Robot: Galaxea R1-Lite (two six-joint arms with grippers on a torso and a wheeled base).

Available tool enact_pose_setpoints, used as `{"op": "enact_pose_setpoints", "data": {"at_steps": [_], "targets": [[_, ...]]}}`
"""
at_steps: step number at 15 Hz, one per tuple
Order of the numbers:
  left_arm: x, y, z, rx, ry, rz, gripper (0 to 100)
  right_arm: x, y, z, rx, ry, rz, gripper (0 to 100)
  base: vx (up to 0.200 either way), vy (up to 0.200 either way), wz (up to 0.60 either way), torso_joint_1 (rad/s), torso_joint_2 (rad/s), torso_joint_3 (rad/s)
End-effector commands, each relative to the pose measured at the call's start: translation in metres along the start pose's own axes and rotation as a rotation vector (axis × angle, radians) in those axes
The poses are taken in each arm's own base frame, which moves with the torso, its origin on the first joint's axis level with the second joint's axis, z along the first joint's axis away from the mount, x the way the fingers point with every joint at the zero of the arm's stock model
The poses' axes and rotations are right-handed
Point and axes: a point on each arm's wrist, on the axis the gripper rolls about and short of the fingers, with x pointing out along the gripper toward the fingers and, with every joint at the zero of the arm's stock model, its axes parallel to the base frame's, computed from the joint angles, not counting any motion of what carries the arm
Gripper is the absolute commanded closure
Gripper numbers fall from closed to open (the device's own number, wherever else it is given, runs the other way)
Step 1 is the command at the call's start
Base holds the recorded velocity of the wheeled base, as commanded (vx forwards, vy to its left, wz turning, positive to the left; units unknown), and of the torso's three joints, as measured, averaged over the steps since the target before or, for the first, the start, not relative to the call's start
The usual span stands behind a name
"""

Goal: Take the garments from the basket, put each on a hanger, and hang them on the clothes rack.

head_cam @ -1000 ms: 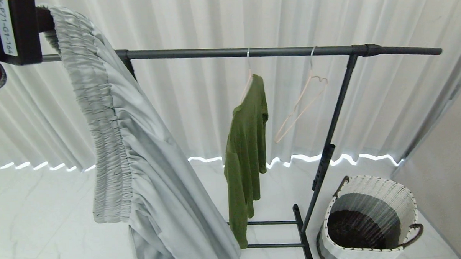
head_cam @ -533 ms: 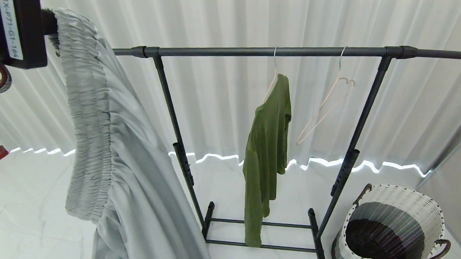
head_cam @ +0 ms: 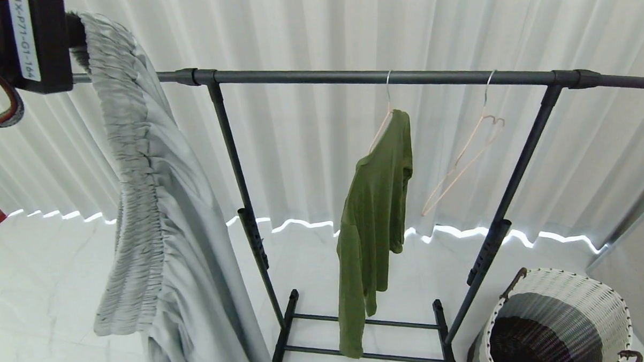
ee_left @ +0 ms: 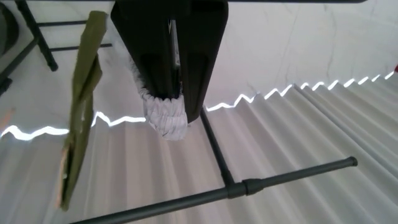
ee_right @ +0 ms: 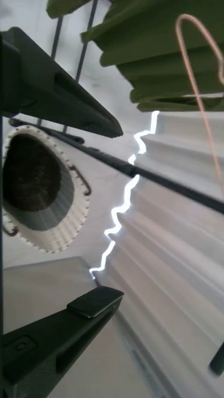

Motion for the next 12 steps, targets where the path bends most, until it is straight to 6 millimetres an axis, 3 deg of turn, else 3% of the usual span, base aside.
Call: {"op": "enact_pose_setpoints", "data": {"at_steps": [1, 8, 12], "targets": [[0.000, 0.000, 0.000, 0.000, 0.000, 0.001, 100, 0.000, 0.000, 0.003, 0.002, -0.008, 0.008, 0, 0.200, 0.000, 0.00, 0.017, 0.00, -0.012], [0.001, -0.001, -0.001, 0.005, 0.005, -0.001, 100, 0.003, 0.001, 0.002, -0.001, -0.001, 0.020, 0, 0.200, 0.000, 0.00, 0.000, 0.00, 0.002], [-0.002, -0.001, -0.008, 0.016, 0.016, -0.008, 100, 0.011, 0.006, 0.001, 0.028, 0.025, 0.054, 0, 0.000, 0.000, 0.00, 0.000, 0.00, 0.000]]}}
